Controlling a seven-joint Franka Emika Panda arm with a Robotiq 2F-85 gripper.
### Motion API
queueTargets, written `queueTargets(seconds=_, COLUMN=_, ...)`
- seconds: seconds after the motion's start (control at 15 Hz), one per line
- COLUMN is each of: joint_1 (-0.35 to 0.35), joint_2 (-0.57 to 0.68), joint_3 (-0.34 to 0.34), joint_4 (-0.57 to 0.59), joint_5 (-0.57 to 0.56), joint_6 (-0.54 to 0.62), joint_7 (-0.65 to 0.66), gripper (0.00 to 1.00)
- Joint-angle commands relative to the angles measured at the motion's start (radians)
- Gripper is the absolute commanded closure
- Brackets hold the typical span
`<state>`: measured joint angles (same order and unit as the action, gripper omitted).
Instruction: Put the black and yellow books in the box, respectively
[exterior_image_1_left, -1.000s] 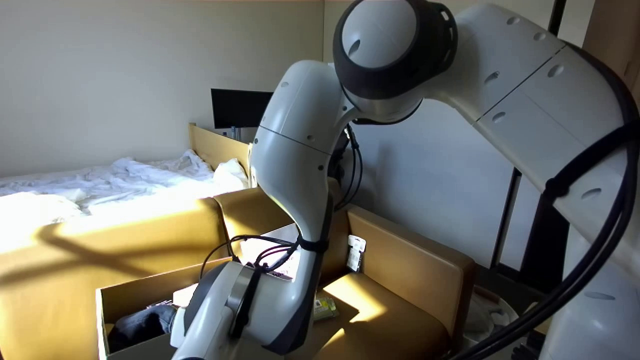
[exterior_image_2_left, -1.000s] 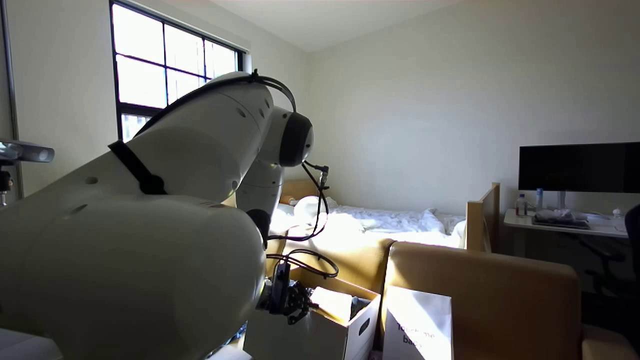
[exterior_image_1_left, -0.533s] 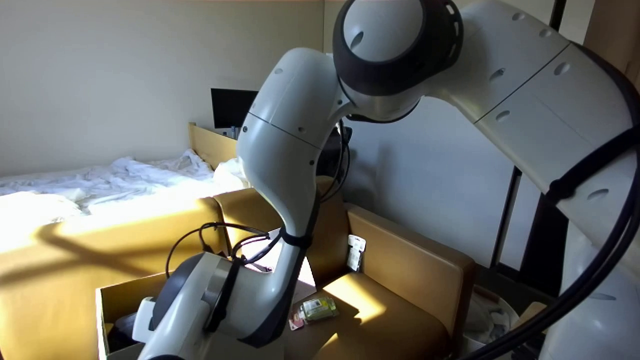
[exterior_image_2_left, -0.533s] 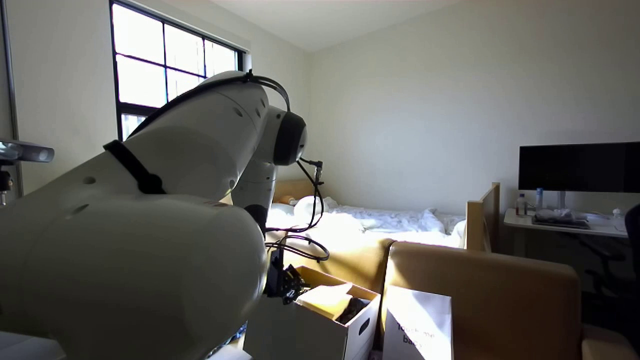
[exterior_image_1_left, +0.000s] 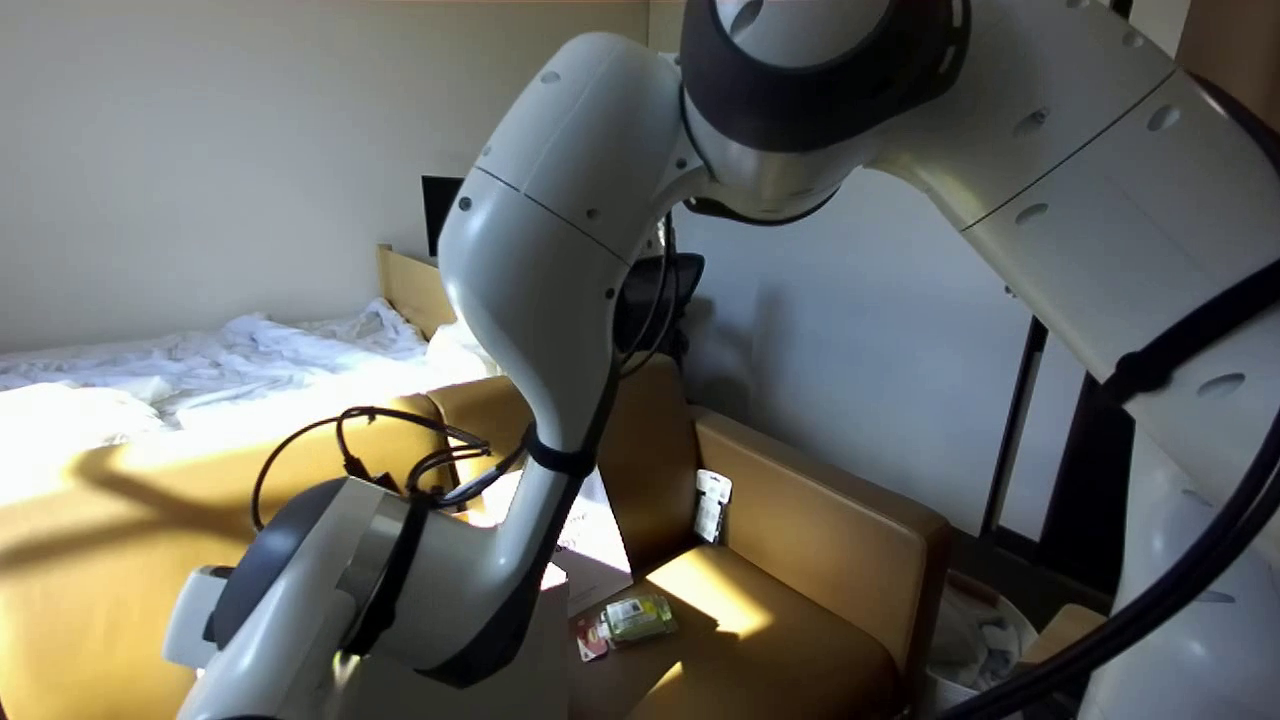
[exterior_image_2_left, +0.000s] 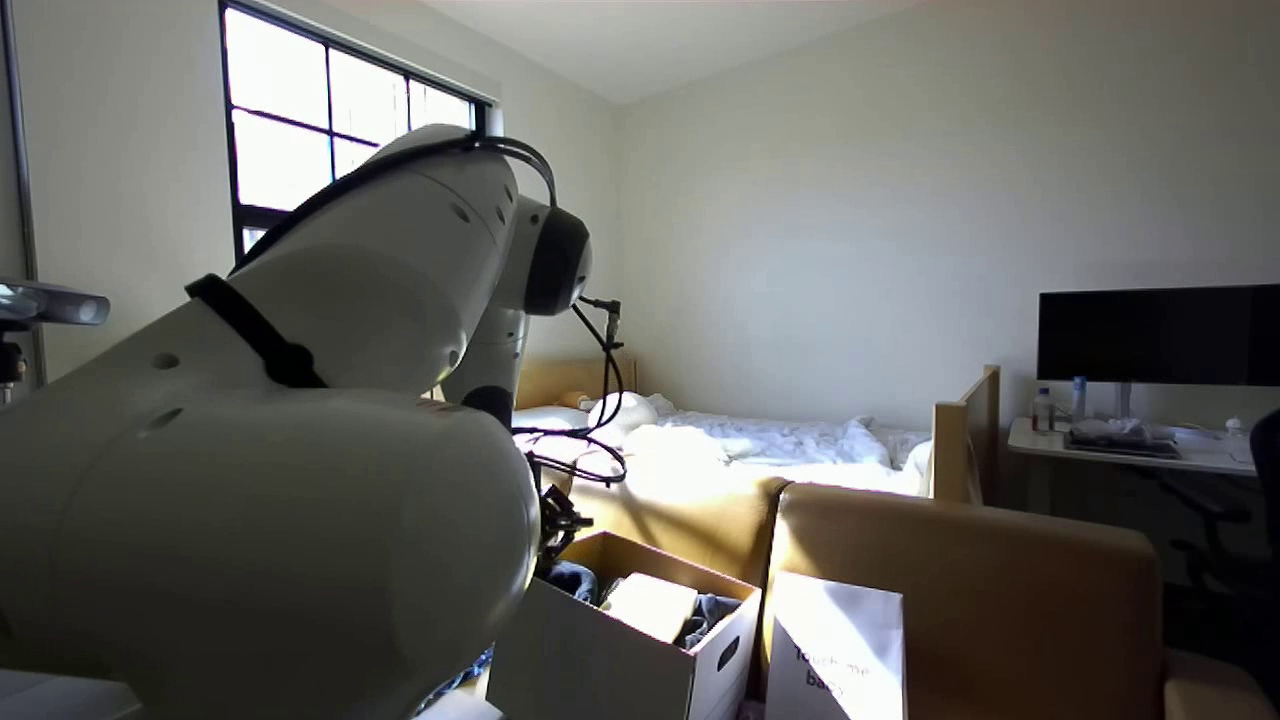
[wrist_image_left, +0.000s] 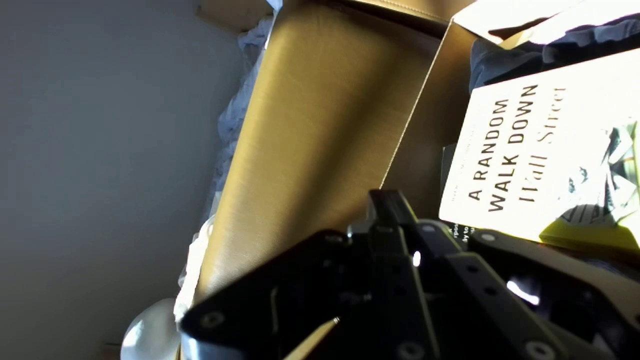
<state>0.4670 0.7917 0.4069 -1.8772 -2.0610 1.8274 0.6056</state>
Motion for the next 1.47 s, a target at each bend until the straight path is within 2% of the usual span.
queueTargets(seconds=0.0, joint_1=0.038, joint_2=-0.205, joint_3=0.012, joint_4=-0.224, joint_5=0.011, joint_6=-0.201, joint_7=0.118, gripper=1.00)
queueTargets(seconds=0.2, joint_1=0.057, joint_2=-0.313, joint_3=0.043, joint_4=-0.368, joint_5=0.082, joint_6=-0.426, joint_7=0.227, gripper=1.00)
queueTargets(seconds=0.33, joint_1=0.058, joint_2=-0.374, joint_3=0.066, joint_4=-0.460, joint_5=0.169, joint_6=-0.563, joint_7=0.315, gripper=1.00)
queueTargets(seconds=0.47, joint_1=0.026, joint_2=-0.434, joint_3=0.084, joint_4=-0.537, joint_5=0.294, joint_6=-0.640, joint_7=0.413, gripper=1.00)
queueTargets(seconds=0.53, joint_1=0.000, joint_2=-0.466, joint_3=0.081, joint_4=-0.567, joint_5=0.353, joint_6=-0.641, joint_7=0.455, gripper=1.00)
queueTargets(seconds=0.67, joint_1=-0.051, joint_2=-0.540, joint_3=0.065, joint_4=-0.629, joint_5=0.436, joint_6=-0.603, joint_7=0.538, gripper=1.00)
queueTargets(seconds=0.73, joint_1=-0.091, joint_2=-0.587, joint_3=0.051, joint_4=-0.665, joint_5=0.434, joint_6=-0.537, joint_7=0.596, gripper=1.00)
queueTargets(seconds=0.8, joint_1=-0.124, joint_2=-0.626, joint_3=0.030, joint_4=-0.692, joint_5=0.422, joint_6=-0.496, joint_7=0.649, gripper=0.74)
queueTargets(seconds=0.87, joint_1=-0.159, joint_2=-0.666, joint_3=0.004, joint_4=-0.719, joint_5=0.397, joint_6=-0.441, joint_7=0.698, gripper=0.72)
queueTargets(seconds=1.0, joint_1=-0.221, joint_2=-0.745, joint_3=-0.061, joint_4=-0.752, joint_5=0.354, joint_6=-0.356, joint_7=0.781, gripper=0.60)
queueTargets(seconds=1.2, joint_1=-0.302, joint_2=-0.855, joint_3=-0.174, joint_4=-0.802, joint_5=0.211, joint_6=-0.279, joint_7=0.911, gripper=0.42)
queueTargets(seconds=1.4, joint_1=-0.408, joint_2=-0.925, joint_3=-0.327, joint_4=-0.812, joint_5=-0.041, joint_6=-0.069, joint_7=1.050, gripper=0.21)
